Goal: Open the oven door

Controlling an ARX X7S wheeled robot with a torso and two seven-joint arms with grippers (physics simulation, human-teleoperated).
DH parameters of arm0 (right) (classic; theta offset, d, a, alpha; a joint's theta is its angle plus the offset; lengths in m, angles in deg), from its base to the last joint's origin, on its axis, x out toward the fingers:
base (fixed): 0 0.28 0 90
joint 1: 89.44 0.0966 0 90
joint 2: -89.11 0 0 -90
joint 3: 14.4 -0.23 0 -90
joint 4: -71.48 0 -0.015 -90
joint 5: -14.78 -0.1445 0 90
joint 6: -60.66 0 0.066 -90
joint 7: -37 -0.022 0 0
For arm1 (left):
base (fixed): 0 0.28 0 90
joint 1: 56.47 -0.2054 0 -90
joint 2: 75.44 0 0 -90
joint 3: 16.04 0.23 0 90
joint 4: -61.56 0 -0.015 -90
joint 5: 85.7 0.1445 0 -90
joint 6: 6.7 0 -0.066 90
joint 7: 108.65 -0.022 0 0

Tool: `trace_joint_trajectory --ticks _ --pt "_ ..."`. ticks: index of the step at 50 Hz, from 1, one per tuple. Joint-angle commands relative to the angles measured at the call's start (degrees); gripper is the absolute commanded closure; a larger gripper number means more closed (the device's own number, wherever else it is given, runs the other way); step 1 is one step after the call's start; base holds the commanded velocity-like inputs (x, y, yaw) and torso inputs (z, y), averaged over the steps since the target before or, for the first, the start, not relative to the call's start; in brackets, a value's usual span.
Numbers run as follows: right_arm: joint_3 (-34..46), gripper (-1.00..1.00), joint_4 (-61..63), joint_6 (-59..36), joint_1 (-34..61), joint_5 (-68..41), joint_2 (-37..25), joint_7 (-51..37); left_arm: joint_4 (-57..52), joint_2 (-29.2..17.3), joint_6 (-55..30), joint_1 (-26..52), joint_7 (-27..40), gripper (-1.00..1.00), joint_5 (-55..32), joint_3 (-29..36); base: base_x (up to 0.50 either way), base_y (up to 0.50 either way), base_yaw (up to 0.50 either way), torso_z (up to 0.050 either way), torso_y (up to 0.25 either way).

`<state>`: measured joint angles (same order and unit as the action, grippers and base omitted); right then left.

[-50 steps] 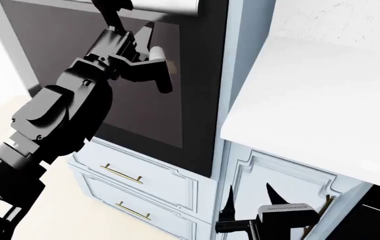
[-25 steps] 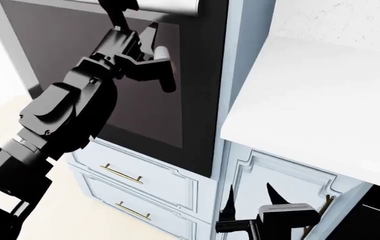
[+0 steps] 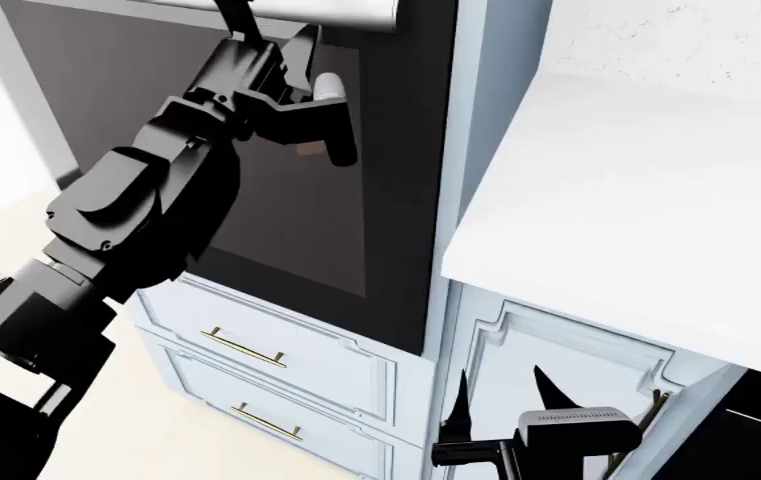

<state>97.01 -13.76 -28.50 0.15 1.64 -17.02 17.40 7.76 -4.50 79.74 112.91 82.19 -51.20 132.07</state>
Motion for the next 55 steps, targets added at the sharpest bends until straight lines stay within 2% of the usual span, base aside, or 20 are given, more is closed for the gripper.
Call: trace_joint_trajectory --ticks 1,16,17,55 --pt "0.17 -1.0 0.07 0.04 0.07 -0.2 -0.16 -0.16 1.55 1.08 -0.08 0.95 1.35 -1.0 0.3 -0.1 0.0 0.0 0.0 0.0 0.0" --pt "0.34 -1.0 0.0 0.27 0.1 -0.41 -0.35 -0.39 3.38 1.89 0.31 1.22 1.58 -1.0 -0.36 -0.22 0.0 0.0 0.0 0.0 0.0" --pt "0.37 -1.0 -0.07 0.31 0.11 -0.4 -0.36 -0.39 3.48 1.99 0.48 1.2 1.62 1.0 -0.74 -0.46 0.0 0.0 0.0 0.0 0.0" --pt "1.08 -1.0 -0.13 0.51 0.22 -0.78 -0.72 -0.94 -0.33 0.72 -1.32 -0.17 -1.4 1.0 -3.65 -2.36 0.0 0.0 0.0 0.0 0.002"
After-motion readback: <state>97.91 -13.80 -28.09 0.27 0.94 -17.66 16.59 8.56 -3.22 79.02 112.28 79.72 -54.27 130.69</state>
